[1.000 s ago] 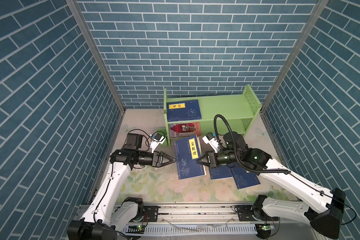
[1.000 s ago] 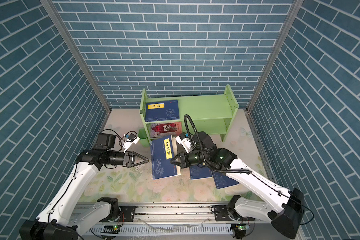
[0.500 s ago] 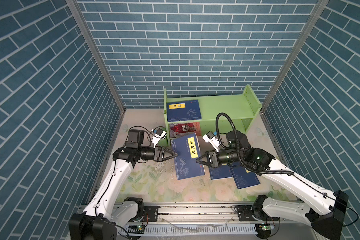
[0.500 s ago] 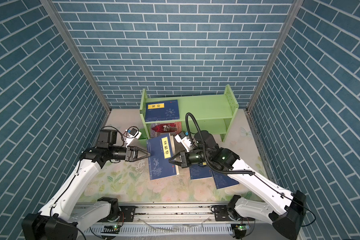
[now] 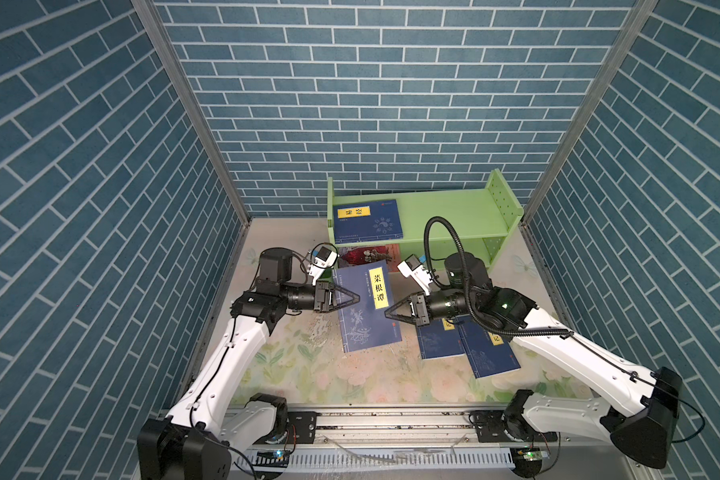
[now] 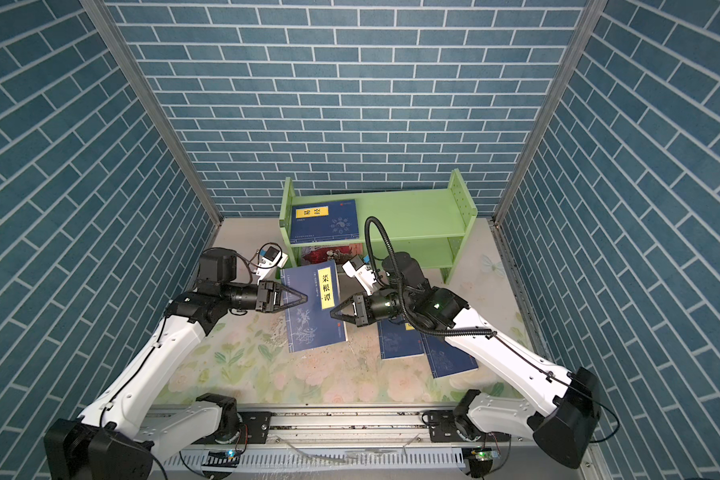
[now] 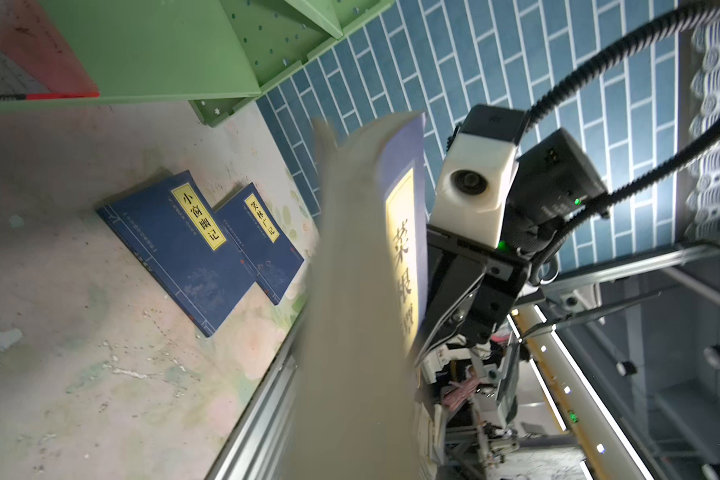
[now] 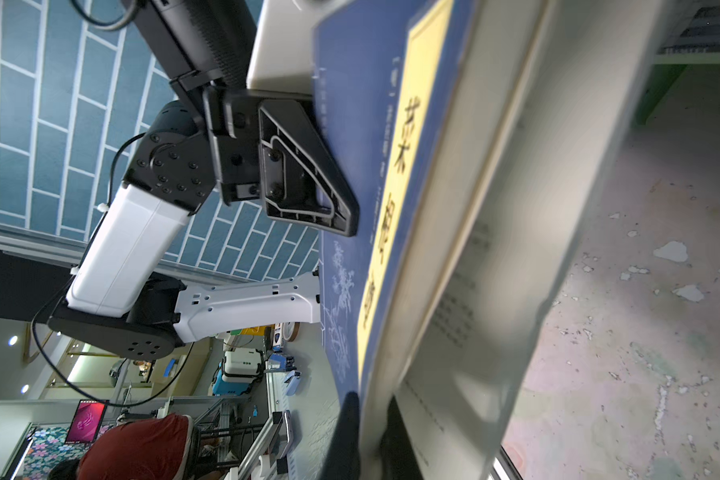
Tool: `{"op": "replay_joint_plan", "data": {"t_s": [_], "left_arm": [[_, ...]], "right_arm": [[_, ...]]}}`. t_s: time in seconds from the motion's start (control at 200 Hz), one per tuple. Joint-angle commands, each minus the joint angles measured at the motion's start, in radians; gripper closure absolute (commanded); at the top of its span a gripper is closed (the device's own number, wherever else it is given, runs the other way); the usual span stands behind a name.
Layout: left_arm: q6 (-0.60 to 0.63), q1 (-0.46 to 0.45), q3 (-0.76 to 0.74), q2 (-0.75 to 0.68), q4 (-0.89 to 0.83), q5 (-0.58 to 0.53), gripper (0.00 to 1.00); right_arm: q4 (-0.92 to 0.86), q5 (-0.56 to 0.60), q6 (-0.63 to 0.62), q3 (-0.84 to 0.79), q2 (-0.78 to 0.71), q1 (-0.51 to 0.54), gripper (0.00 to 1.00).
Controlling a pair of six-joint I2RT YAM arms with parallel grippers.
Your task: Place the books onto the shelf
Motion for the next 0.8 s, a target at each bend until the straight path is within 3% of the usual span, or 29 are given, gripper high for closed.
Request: {"op": "replay_joint_plan", "data": {"t_s": [0.0,0.14,0.31,0.45,0.55,0.795], "left_arm": [[-0.042,-0.015,0.059,0.0,0.053,-0.006,1.0],[-0.014,-0.015,0.116,-0.002,0.026,-0.037,1.0],[0.023,-0.014,0.242,0.008,-0.001,-0.21,1.0],[-0.036,-0.013,0.349,0.051,0.018,-0.358,1.0],[-0.154,-0.012,0.387,0.079,0.093,-0.426,1.0],[-0.567,-0.007,0.372,0.123,0.595,-0.351,1.0]], "right_arm": [[0.044,-0.011,-0.021,0.048,0.005,-0.012,0.77],[0.024,0.066,-0.008,0.044,-0.041,-0.06,0.41],[0.02,0.197,-0.002,0.026,-0.169,-0.115,0.19],[0.089,0.22,0.021,0.007,-0.231,-0.122,0.12],[0.228,0.192,0.082,-0.033,-0.235,-0.122,0.12],[0.577,0.149,0.261,-0.097,-0.14,-0.122,0.15]]}}
